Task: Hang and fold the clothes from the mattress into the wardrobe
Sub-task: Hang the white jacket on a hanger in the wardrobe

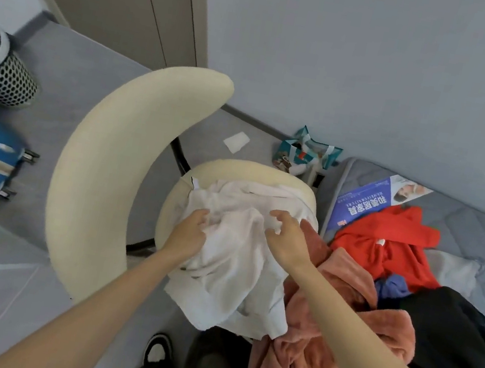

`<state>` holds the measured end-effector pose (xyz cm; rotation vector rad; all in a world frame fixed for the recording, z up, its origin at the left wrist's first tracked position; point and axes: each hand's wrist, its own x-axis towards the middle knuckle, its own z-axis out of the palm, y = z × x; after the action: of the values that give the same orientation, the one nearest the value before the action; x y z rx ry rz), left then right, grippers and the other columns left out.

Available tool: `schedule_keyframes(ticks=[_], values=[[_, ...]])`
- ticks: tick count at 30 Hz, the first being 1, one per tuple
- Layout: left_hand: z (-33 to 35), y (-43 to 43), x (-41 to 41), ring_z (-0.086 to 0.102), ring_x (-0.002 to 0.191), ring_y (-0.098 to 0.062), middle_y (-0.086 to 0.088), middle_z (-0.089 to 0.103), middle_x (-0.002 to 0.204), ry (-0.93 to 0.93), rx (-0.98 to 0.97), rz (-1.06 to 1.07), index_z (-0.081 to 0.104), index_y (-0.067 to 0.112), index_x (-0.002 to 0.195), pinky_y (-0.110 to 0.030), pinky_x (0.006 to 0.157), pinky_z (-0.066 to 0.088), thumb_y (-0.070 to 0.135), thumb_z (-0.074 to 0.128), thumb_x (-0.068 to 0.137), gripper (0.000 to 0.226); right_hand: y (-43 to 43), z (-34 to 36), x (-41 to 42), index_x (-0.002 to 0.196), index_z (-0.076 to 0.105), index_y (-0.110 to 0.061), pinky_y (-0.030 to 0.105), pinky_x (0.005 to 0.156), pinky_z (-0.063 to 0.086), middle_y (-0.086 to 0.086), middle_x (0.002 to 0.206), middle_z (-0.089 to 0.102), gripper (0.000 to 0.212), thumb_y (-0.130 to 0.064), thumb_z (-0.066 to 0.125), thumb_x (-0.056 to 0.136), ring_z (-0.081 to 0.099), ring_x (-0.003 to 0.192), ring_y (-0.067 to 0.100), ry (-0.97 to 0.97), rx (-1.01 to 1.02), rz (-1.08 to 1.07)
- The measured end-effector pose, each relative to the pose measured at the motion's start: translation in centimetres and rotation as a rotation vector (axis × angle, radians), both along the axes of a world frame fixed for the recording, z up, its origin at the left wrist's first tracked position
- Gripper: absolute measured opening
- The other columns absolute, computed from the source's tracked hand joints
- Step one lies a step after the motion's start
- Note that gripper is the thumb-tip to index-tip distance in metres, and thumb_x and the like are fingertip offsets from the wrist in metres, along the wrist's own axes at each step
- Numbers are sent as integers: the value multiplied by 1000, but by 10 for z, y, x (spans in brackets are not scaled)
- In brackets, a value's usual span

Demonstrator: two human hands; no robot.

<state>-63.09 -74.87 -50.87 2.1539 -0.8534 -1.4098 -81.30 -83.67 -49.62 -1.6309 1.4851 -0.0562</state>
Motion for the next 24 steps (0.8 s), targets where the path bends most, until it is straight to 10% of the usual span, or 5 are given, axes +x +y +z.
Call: schedule_keyframes(ticks=[6,10,16,24], values=[[-62,-46,16,38,127,-14,-2,30,153,-207,-65,-97,29,23,148,-26,97,31,18,34,100,48,-64,-83,37,145,30,-12,34,112,24,10,152,28,57,-13,50,92,27,138,26,178,-47,173],[-103,-68,18,-16,143,-30,1,-25,155,-417,122,-322,3,47,146,-48,114,12,52,58,87,80,-90,-132,42,153,6,-15,44,118,13,6,160,8,72,-14,45,92,5,147,27,398,-26,274],[-123,-75,24,30,128,-31,-5,31,145,-381,173,-388,4,28,151,-39,100,36,44,62,86,89,-102,-154,43,126,41,-11,38,87,40,11,128,41,34,-13,44,92,43,113,29,703,-214,441],[-63,-56,21,34,126,-32,-7,35,140,-508,226,-395,5,33,149,-44,103,26,43,49,90,75,-89,-64,54,118,50,-7,43,81,44,13,117,44,23,-12,41,98,45,99,30,154,-437,304]])
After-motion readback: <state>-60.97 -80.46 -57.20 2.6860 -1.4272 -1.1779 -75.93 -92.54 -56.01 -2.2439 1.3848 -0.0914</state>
